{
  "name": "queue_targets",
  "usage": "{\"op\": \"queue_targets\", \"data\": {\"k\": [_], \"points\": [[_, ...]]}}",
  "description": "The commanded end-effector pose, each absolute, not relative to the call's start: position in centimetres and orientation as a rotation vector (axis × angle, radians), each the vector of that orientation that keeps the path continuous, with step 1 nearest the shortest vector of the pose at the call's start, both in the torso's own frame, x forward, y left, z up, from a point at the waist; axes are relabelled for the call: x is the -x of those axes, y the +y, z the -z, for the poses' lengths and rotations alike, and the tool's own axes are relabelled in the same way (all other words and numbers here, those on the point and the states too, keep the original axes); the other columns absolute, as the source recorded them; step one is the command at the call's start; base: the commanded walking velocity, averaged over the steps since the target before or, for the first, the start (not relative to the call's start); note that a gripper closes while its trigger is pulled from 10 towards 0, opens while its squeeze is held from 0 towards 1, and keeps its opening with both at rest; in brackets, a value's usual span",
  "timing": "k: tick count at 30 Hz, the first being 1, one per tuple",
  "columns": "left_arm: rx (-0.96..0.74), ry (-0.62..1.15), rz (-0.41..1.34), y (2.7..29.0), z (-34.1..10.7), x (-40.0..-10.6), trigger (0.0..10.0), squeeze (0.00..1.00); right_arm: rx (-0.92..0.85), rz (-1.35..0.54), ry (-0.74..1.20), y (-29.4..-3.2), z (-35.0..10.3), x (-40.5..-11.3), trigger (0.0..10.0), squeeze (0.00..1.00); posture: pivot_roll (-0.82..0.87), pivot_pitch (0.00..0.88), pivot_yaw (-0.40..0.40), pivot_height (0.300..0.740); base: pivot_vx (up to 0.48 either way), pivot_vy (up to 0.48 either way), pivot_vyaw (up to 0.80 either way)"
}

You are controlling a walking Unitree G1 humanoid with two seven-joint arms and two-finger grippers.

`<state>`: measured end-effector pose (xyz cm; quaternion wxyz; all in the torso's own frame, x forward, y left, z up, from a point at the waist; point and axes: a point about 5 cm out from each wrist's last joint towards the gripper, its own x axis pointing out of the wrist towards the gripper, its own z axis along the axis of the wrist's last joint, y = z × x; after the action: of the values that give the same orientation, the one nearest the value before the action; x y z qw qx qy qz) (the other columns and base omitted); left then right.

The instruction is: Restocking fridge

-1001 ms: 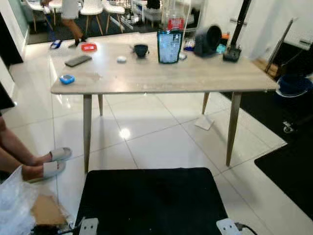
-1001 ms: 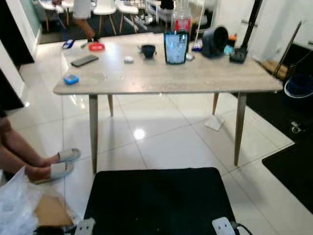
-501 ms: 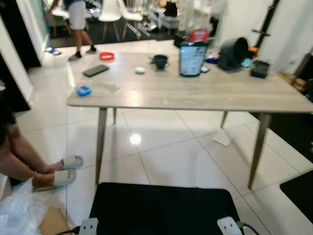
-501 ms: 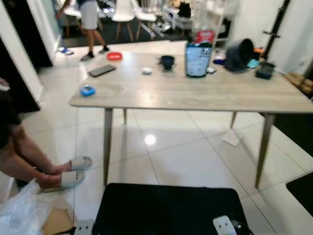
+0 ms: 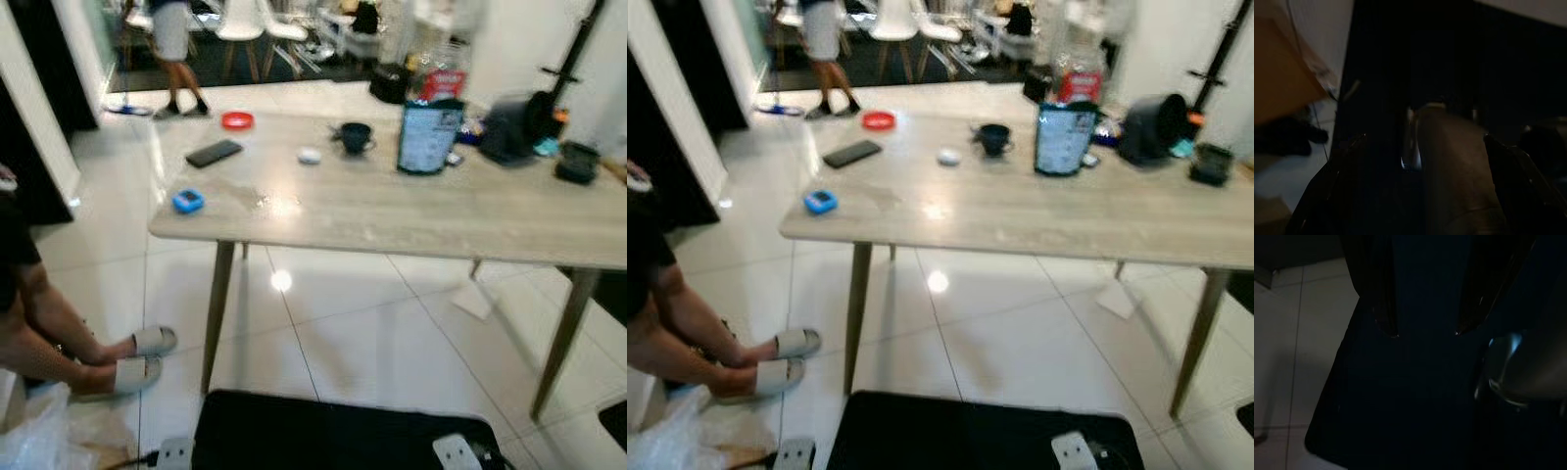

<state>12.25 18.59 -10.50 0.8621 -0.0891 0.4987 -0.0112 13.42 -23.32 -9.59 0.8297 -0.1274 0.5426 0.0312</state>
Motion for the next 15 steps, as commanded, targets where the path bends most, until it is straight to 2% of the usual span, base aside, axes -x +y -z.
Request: {"op": "queue_targets", "data": {"k": [1,9,15], "points": [[0.194,1.088,0.039,18.14,10.85,-11.39,10.0,0.00,0.250,-0.049,1.169,-23.16,9.83,-12.89,10.0,0.00,0.01,0.000,-0.032,0.740,0.337,0.000,0.00],[0.193,1.087,0.039,18.17,10.84,-11.37,10.0,0.00,0.248,-0.036,1.189,-23.21,9.89,-12.74,10.0,0.00,0.01,0.000,-0.032,0.740,0.337,0.000,0.00],[0.189,1.087,0.040,18.21,10.84,-11.38,10.0,0.00,0.244,-0.014,1.196,-23.42,9.88,-12.67,10.0,0.00,0.01,0.000,-0.030,0.740,0.341,0.000,-0.80]]}}
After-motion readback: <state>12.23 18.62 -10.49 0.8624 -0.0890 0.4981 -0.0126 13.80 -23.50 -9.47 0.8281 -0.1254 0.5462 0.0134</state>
